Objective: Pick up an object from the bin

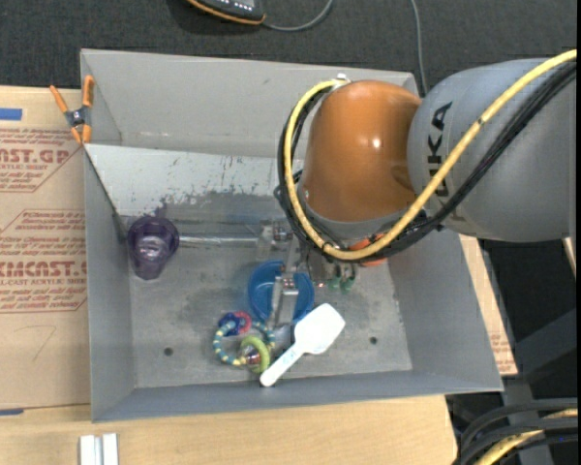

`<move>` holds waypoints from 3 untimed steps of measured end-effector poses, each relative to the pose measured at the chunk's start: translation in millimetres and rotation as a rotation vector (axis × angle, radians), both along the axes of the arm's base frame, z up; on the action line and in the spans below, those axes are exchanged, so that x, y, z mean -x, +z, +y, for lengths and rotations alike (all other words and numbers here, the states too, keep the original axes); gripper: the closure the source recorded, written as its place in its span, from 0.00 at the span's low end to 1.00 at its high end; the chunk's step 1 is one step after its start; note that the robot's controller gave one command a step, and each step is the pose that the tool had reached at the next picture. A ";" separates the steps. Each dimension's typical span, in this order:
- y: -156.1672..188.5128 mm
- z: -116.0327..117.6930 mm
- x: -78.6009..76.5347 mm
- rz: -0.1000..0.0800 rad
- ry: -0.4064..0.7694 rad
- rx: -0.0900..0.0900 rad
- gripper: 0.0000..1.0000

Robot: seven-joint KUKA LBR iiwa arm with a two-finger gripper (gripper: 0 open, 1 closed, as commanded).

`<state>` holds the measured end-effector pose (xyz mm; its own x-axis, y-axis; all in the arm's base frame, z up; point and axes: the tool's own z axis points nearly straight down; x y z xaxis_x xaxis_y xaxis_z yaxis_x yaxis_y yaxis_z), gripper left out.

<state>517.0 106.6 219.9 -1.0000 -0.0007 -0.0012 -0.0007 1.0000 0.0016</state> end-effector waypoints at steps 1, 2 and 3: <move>0.0 0.0 0.0 0.000 0.000 0.000 1.00; 0.0 0.0 0.0 0.000 0.000 0.000 1.00; -29.7 6.9 7.3 -0.001 -0.056 -0.002 1.00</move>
Offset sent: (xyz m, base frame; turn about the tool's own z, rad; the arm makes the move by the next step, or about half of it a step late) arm 0.0000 0.0000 0.0000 0.0000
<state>509.7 113.5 190.2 -0.9985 0.0553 -0.0025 0.0553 0.9985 0.0032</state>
